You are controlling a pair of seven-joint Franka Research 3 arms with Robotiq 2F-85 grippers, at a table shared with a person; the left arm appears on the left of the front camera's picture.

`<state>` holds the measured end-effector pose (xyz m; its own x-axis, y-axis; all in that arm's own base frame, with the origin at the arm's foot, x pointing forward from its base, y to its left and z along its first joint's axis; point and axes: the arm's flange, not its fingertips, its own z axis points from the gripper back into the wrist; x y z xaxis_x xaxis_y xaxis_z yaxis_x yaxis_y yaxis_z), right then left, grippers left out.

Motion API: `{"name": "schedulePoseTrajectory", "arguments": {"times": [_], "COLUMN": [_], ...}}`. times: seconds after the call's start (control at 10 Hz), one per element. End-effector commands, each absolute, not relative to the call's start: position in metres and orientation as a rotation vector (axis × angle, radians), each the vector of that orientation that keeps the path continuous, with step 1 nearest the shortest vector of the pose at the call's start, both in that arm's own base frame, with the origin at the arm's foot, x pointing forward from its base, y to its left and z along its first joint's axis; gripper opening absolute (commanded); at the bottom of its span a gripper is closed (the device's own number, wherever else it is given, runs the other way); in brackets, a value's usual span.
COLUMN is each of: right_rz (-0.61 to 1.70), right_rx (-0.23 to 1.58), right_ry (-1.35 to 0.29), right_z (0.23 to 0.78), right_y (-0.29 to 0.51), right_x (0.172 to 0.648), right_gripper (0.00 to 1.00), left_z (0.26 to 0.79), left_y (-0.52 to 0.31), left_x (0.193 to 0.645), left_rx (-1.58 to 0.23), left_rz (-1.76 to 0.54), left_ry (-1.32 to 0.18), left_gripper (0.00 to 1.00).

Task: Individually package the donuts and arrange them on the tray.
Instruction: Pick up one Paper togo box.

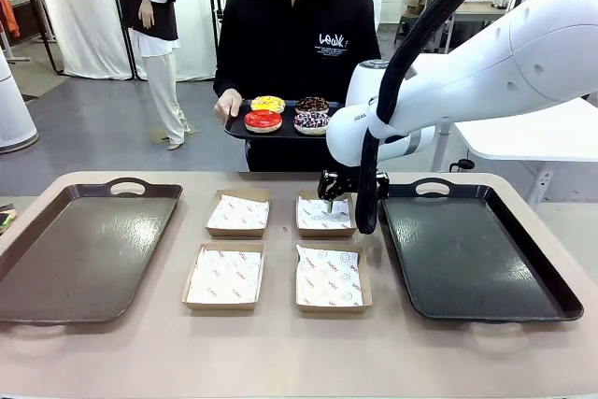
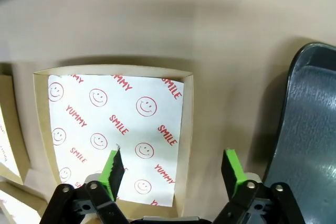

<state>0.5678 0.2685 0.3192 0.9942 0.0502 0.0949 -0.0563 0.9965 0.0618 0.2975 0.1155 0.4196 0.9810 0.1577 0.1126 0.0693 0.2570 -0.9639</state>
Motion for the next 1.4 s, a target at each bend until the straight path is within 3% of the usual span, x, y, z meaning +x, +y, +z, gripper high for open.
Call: {"name": "schedulePoseTrajectory", "arguments": {"times": [0.0, 0.1, 0.2, 0.3, 1.0, 1.3], "right_rz": [0.019, 0.011, 0.008, 0.008, -0.035, -0.069], "right_rx": [0.050, 0.053, 0.053, 0.053, 0.049, 0.048], "right_ry": [-0.100, -0.096, -0.094, -0.096, -0.115, -0.075], "right_z": [0.314, 0.313, 0.312, 0.311, 0.310, 0.344], "right_y": [0.274, 0.273, 0.274, 0.274, 0.275, 0.276], "right_x": [0.574, 0.574, 0.575, 0.575, 0.576, 0.568], "right_gripper": [0.41, 0.00, 0.35, 0.00, 0.00, 0.00], "left_z": [0.421, 0.421, 0.421, 0.421, 0.421, 0.421], "left_y": [0.117, 0.117, 0.117, 0.117, 0.117, 0.117], "left_x": [0.296, 0.296, 0.296, 0.296, 0.296, 0.296], "left_rx": [-1.321, -1.321, -1.321, -1.321, -1.321, -1.321], "left_rz": [0.054, 0.054, 0.054, 0.054, 0.054, 0.054], "left_ry": [-0.210, -0.210, -0.210, -0.210, -0.210, -0.210], "left_gripper": [1.00, 1.00, 1.00, 1.00, 1.00, 1.00]}}
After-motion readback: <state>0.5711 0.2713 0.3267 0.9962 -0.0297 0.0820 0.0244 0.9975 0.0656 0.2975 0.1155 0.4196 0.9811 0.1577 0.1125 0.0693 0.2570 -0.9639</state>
